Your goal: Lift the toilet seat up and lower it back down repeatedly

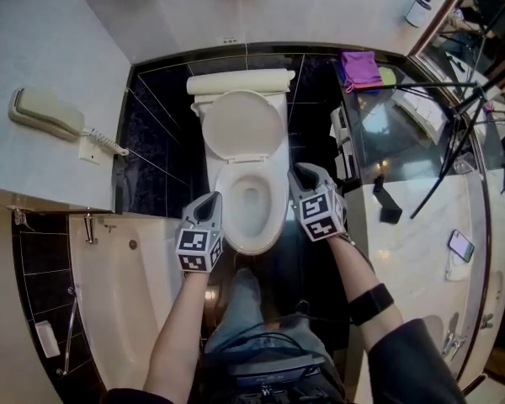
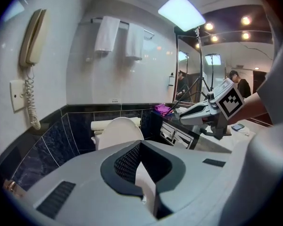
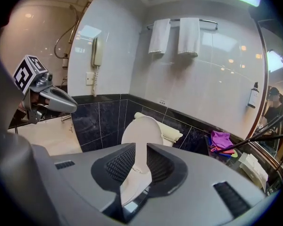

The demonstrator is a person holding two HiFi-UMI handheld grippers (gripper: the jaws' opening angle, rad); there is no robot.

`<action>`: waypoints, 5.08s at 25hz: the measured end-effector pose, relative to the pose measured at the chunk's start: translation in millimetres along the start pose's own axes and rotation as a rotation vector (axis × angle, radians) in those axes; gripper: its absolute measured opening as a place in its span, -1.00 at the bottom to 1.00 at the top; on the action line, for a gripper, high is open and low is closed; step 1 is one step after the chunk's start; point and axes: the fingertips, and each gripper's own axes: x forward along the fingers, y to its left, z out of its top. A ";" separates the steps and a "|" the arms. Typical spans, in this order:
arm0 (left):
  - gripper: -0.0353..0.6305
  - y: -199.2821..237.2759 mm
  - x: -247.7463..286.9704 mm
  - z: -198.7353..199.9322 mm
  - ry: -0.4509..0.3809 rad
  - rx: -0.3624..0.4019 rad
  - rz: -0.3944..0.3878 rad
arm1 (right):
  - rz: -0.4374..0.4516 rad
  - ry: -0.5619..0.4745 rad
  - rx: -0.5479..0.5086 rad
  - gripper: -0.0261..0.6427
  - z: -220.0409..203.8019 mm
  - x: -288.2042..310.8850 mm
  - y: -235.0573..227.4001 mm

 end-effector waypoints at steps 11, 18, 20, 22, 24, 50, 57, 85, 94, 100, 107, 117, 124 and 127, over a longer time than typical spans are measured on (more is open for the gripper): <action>-0.91 28.8 41.5 -38.9 -0.020 0.017 0.027 | 0.054 0.124 0.357 -0.39 -133.6 67.1 13.8; -0.91 22.9 79.4 -94.9 -0.050 0.062 0.020 | 0.097 0.236 0.574 -0.26 -272.6 113.3 54.7; -0.91 17.3 90.8 -116.9 -0.051 0.084 0.017 | 0.112 0.267 0.624 -0.26 -312.0 125.9 70.2; -0.91 10.3 101.0 -139.8 -0.049 0.097 0.014 | 0.131 0.298 0.667 -0.26 -350.1 136.5 87.2; -0.91 3.0 108.8 -162.8 -0.044 0.094 0.011 | 0.158 0.329 0.717 -0.26 -386.6 145.1 105.6; -0.91 5.8 138.2 -283.2 -0.015 0.073 0.022 | 0.262 0.300 1.168 -0.49 -495.9 201.1 164.2; -0.91 6.1 137.2 -283.4 -0.014 0.070 0.019 | 0.230 0.305 1.254 -0.53 -495.6 199.2 162.3; -0.91 -54.3 62.3 -311.6 0.263 -0.162 -0.010 | 0.294 0.186 1.299 -0.46 -306.7 136.1 86.8; -0.91 -48.0 84.4 -262.9 0.180 -0.195 -0.007 | 0.295 0.141 1.372 -0.46 -285.5 136.3 73.0; -0.91 -34.6 99.2 -216.4 0.125 -0.187 -0.013 | 0.232 0.075 1.450 -0.46 -258.7 136.9 52.0; -0.91 -10.8 124.5 -149.3 0.067 -0.134 -0.041 | 0.223 -0.001 1.383 -0.65 -203.1 121.4 17.1; -0.91 28.2 178.5 -70.4 0.006 -0.031 -0.060 | 0.211 -0.104 1.178 -0.93 -125.7 89.5 -0.8; -0.91 54.7 222.5 -29.9 -0.037 0.060 -0.071 | 0.211 -0.200 1.155 -0.93 -102.7 86.4 -6.1; -0.91 63.7 239.7 -18.7 -0.050 0.088 -0.066 | 0.199 -0.188 1.125 -0.93 -103.0 87.4 -2.2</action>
